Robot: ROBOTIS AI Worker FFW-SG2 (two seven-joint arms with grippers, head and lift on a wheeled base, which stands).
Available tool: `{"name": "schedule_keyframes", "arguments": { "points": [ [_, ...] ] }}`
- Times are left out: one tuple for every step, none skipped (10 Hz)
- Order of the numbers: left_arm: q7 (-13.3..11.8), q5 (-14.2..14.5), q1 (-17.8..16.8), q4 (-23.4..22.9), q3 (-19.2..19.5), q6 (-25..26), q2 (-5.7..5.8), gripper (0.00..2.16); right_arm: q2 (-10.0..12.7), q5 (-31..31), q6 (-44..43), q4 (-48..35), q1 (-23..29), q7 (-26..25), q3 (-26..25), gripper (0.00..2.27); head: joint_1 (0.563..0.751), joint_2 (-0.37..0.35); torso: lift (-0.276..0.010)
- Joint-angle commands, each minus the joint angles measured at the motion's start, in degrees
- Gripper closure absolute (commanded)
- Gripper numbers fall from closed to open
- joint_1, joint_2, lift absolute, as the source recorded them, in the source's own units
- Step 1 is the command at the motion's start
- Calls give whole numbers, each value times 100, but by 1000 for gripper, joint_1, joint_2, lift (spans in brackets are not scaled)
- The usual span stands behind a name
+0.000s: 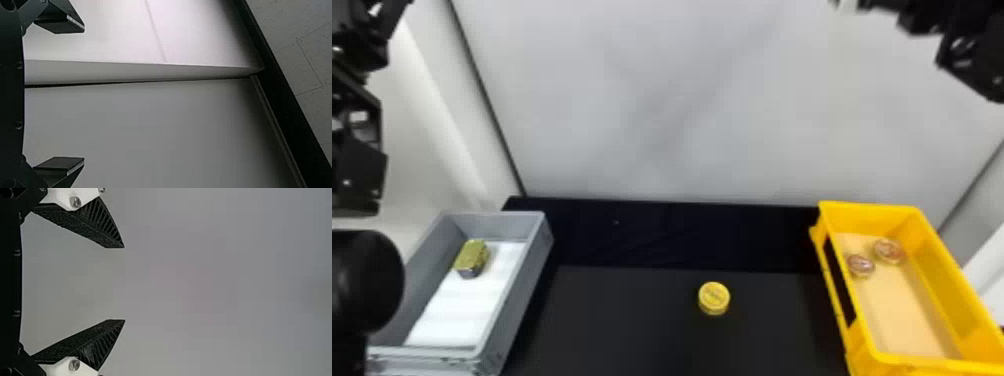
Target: Pick up the round yellow can and place it in the yellow rectangular box
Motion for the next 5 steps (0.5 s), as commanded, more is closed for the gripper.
{"name": "schedule_keyframes", "arguments": {
  "points": [
    [0,-7,18,-4,-15,-12,-24,98,-32,-119,1685,787,-171,1706,-181,117,663,54,-2],
    [0,-7,9,-4,-24,-12,-24,99,-138,-532,1377,1218,102,2067,-217,114,663,54,-2],
    [0,-7,9,-4,-33,-12,-24,99,-138,-505,1377,1411,260,2067,-120,99,663,54,-2],
    [0,-7,-26,5,-68,-3,2,99,-129,-391,1307,1517,462,2067,-23,68,663,54,-2],
    [0,-7,-44,14,-85,-3,2,98,-138,-382,1430,1710,559,2119,47,68,663,54,-2]
  ]
}}
